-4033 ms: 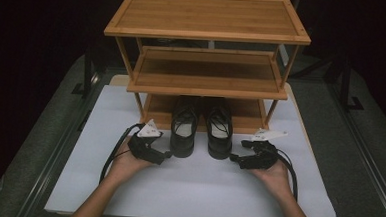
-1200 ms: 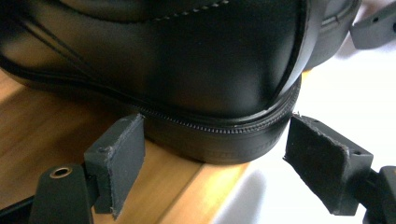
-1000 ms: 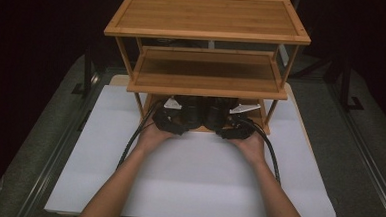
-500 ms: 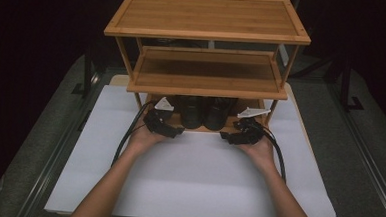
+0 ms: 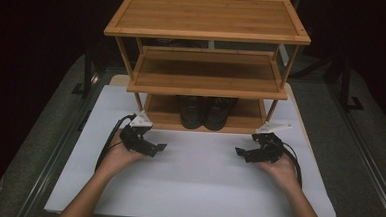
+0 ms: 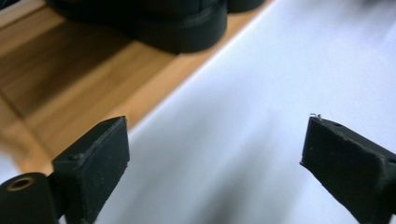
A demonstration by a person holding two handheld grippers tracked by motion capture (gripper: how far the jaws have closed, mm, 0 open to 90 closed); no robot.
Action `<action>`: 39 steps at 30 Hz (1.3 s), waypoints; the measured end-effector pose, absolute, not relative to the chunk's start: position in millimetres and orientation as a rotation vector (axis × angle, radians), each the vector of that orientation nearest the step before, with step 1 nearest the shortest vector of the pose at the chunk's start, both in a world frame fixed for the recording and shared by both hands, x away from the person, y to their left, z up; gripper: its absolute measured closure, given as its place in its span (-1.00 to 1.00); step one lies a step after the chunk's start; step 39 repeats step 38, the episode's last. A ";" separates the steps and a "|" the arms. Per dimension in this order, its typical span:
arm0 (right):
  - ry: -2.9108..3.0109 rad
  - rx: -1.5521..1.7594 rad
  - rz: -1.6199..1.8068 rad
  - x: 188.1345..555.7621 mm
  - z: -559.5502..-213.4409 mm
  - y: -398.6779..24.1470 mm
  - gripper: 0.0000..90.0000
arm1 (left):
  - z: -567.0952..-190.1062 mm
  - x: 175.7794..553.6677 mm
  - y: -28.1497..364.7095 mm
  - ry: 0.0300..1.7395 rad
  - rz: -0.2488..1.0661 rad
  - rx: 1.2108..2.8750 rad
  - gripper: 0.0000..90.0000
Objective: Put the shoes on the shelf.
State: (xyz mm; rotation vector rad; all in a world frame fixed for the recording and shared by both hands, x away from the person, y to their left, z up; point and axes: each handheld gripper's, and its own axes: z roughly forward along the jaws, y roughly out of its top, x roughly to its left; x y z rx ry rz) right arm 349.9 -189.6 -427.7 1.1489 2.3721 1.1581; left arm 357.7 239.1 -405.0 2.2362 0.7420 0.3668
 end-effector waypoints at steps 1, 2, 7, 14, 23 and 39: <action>2.366 1.155 1.161 345.2 -428.1 -193.2 -0.76 | -405.8 352.8 243.0 0.747 0.366 2.242 -0.88; 2.358 1.161 1.166 340.4 -428.8 -196.9 -0.78 | -407.1 347.9 246.9 0.755 0.367 2.246 -0.91; 2.316 1.177 1.169 315.1 -434.2 -216.4 -0.79 | -413.7 323.7 269.6 0.788 0.368 2.260 -0.96; 2.293 1.228 1.115 287.3 -441.1 -239.5 -0.82 | -423.4 296.5 303.0 0.864 0.390 2.243 -0.97; 2.271 1.277 1.067 261.7 -449.3 -258.1 -0.83 | -436.7 272.5 334.3 0.927 0.424 2.261 -0.98; 2.270 1.300 0.956 253.9 -457.7 -260.3 -0.83 | -450.1 263.9 349.1 0.946 0.399 2.230 -1.00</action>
